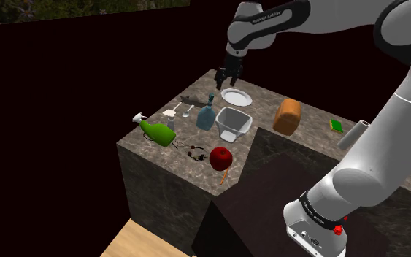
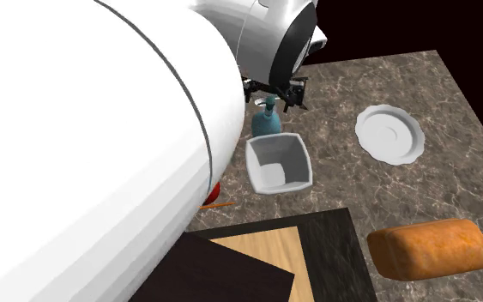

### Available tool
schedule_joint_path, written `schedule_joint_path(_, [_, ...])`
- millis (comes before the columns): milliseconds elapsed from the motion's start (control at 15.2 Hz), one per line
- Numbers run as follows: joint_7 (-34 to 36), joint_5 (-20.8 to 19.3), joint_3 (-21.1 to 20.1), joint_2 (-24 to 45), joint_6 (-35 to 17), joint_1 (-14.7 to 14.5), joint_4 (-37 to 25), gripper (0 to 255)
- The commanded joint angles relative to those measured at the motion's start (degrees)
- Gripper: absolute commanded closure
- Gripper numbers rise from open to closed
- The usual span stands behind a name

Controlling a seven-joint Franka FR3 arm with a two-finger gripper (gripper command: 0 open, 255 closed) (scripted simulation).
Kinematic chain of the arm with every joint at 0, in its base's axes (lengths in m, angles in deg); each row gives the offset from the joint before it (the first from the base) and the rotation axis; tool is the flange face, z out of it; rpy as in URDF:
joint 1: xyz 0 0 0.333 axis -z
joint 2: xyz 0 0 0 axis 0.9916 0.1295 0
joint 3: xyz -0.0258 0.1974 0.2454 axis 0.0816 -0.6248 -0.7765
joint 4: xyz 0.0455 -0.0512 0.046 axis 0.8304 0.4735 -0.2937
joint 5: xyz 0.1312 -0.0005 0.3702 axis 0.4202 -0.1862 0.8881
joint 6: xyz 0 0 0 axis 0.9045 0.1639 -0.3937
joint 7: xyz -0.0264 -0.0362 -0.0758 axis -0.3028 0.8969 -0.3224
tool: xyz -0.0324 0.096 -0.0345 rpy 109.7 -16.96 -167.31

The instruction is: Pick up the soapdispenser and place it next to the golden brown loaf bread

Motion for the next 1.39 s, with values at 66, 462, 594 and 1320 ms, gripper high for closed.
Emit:
schedule_joint_path(66, [-1.18,1.25,-0.17,6.79,-1.16,0.33,-5.46,0])
schedule_joint_path(462, [-2.67,2.95,-0.84,18.35,-1.27,1.01,-16.61,0])
schedule_joint_path(594, [-2.71,3.01,-0.89,19.08,-2.49,0.99,-16.13,0])
schedule_joint_path(1320, [-2.82,3.18,-1.01,21.33,-5.78,0.95,-15.08,0])
